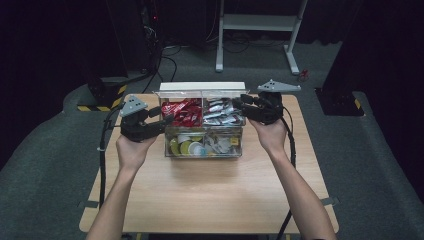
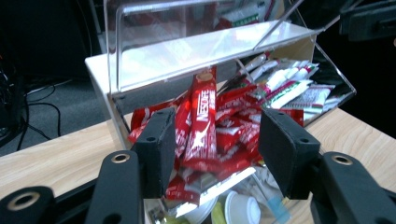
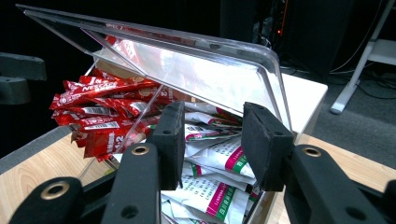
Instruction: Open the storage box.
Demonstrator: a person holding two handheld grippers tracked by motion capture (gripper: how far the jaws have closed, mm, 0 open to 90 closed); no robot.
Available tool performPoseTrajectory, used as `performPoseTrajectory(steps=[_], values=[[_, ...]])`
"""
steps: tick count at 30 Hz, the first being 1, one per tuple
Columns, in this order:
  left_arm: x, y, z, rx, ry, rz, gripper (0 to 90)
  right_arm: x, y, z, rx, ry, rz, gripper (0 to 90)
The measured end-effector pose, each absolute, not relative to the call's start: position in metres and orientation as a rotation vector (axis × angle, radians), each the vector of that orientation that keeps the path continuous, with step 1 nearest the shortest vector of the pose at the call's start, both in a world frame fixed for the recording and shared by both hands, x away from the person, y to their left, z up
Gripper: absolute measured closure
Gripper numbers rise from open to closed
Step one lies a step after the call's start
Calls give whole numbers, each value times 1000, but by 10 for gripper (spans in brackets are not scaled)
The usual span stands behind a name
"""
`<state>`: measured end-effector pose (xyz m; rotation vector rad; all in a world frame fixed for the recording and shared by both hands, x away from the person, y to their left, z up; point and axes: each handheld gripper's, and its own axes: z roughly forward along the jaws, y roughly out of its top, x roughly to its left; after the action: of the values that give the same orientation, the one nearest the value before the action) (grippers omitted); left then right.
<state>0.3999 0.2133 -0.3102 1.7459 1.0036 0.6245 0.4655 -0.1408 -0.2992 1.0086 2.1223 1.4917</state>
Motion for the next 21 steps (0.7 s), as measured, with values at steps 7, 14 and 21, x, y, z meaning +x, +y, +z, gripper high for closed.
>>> performPoseTrajectory(steps=[7,14,21], values=[[410,203,-308,1755,1008,667,485,466,-141,-299,1015,2120,1499,598],[423,196,-313,1773,1028,665,522,465,-141,-301,1008,2107,1506,600],[436,194,-321,1789,1078,673,542,465,-141,-301,1008,2104,1512,601]])
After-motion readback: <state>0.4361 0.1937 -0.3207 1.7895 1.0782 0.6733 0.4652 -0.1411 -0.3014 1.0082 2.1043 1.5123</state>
